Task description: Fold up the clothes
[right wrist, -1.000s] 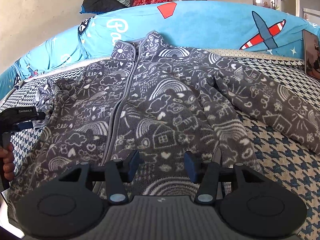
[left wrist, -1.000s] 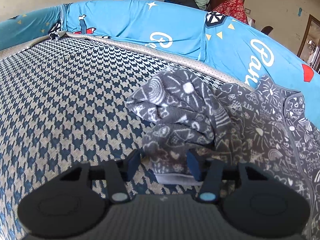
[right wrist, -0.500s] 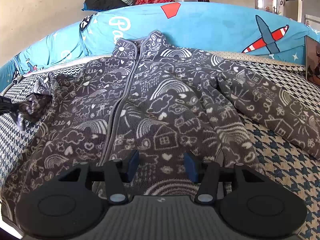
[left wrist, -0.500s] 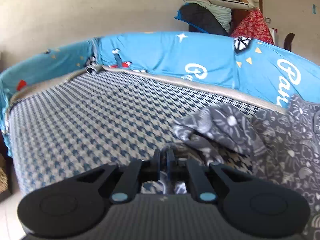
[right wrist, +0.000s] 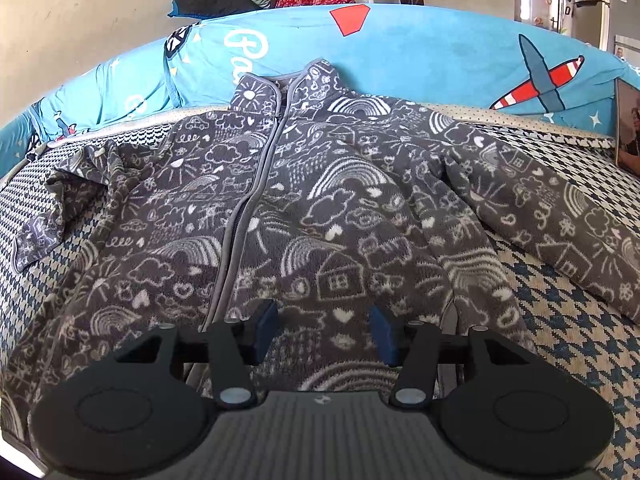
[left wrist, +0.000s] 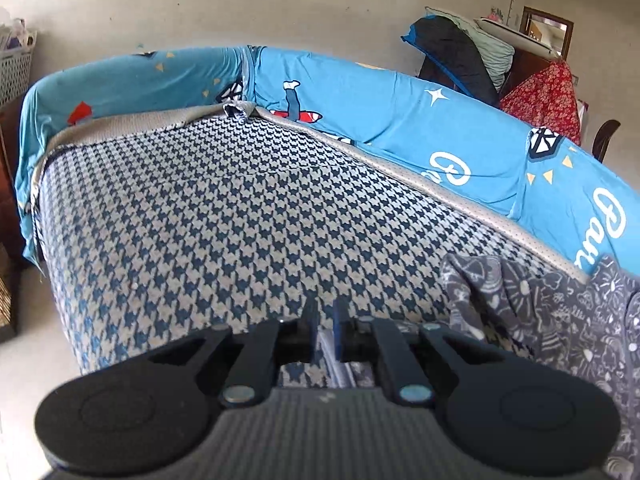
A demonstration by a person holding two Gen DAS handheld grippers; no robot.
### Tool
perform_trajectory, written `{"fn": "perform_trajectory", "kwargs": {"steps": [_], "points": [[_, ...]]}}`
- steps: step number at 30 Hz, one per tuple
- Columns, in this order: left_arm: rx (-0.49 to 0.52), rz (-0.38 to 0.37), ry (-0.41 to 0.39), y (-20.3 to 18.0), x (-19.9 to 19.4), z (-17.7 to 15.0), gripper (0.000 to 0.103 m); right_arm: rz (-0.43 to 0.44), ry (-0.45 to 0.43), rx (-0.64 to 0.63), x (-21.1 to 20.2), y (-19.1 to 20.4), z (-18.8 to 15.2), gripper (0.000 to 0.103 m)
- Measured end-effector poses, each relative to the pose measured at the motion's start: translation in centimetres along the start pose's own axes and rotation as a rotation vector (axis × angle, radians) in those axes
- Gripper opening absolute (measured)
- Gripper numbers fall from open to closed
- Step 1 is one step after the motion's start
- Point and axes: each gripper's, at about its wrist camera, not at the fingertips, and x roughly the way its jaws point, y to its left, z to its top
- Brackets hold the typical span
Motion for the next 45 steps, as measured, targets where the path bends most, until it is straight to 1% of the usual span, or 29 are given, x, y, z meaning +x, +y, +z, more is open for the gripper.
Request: {"fn": "perform_trajectory", "kwargs": {"steps": [2,4,5,6,7,9,11,13,14,15,21,25,28,29,30,32,35,37,43,45], "points": [[-0.032,-0.045,0.007,-0.3,0.1,0.0,0.010,-0.004,0.000,-0.008,0.0,0.1,0.0,0.051],[-0.025,-0.078,0.010,-1.3,0.5,0.0,0.013,-0.004,-0.001,-0.010,0.1,0.2,0.0,0.051],[-0.019,-0.095,0.011,-1.8,0.8,-0.1,0.016,-0.004,-0.001,-0.009,0.1,0.2,0.0,0.052],[-0.014,-0.111,0.013,-2.4,1.0,-0.1,0.022,-0.003,-0.001,-0.009,0.1,0.2,0.0,0.052],[-0.019,-0.129,0.014,-2.8,1.3,-0.1,0.025,-0.003,-0.001,-0.010,0.1,0.2,0.0,0.053],[-0.037,-0.165,0.016,-3.5,1.7,-0.2,0.039,-0.002,0.000,-0.014,0.2,0.3,0.0,0.054],[-0.062,-0.194,0.017,-3.9,2.4,0.0,0.043,-0.003,0.000,-0.020,0.2,0.4,0.0,0.055],[-0.081,-0.202,0.012,-4.1,3.0,0.4,0.047,-0.004,0.001,-0.028,0.2,0.5,0.0,0.056],[-0.090,-0.204,0.009,-4.2,3.4,0.5,0.053,-0.006,0.001,-0.032,0.3,0.6,0.0,0.056],[-0.097,-0.205,0.010,-4.3,3.7,0.6,0.057,-0.007,0.001,-0.038,0.3,0.6,-0.1,0.057],[-0.135,-0.207,0.030,-4.9,6.3,1.1,0.063,-0.017,0.002,-0.070,0.5,1.1,-0.1,0.060],[-0.152,-0.195,0.057,-5.4,7.7,0.9,0.063,-0.023,0.003,-0.085,0.6,1.3,-0.1,0.061],[-0.183,-0.189,0.076,-5.4,8.8,0.7,0.056,-0.023,0.003,-0.086,0.7,1.3,-0.1,0.061],[-0.188,-0.186,0.085,-5.5,9.0,0.6,0.044,-0.022,0.004,-0.086,0.7,1.3,-0.1,0.061],[-0.191,-0.182,0.093,-5.5,9.2,0.6,0.029,-0.022,0.004,-0.087,0.7,1.3,-0.1,0.061],[-0.198,-0.174,0.109,-5.7,9.5,0.4,0.018,-0.022,0.004,-0.090,0.7,1.3,-0.1,0.061],[-0.181,-0.175,0.095,-6.4,9.2,0.2,0.014,-0.021,0.004,-0.092,0.7,1.3,0.0,0.061],[-0.146,-0.198,0.085,-7.3,8.6,0.2,0.012,-0.021,0.005,-0.090,0.7,1.4,0.0,0.061],[-0.038,-0.267,0.055,-10.2,6.9,0.0,0.012,-0.019,0.005,-0.091,0.7,1.3,0.0,0.061],[0.004,-0.300,0.069,-11.4,6.5,-0.6,0.012,-0.018,0.006,-0.091,0.7,1.3,0.0,0.061]]}}
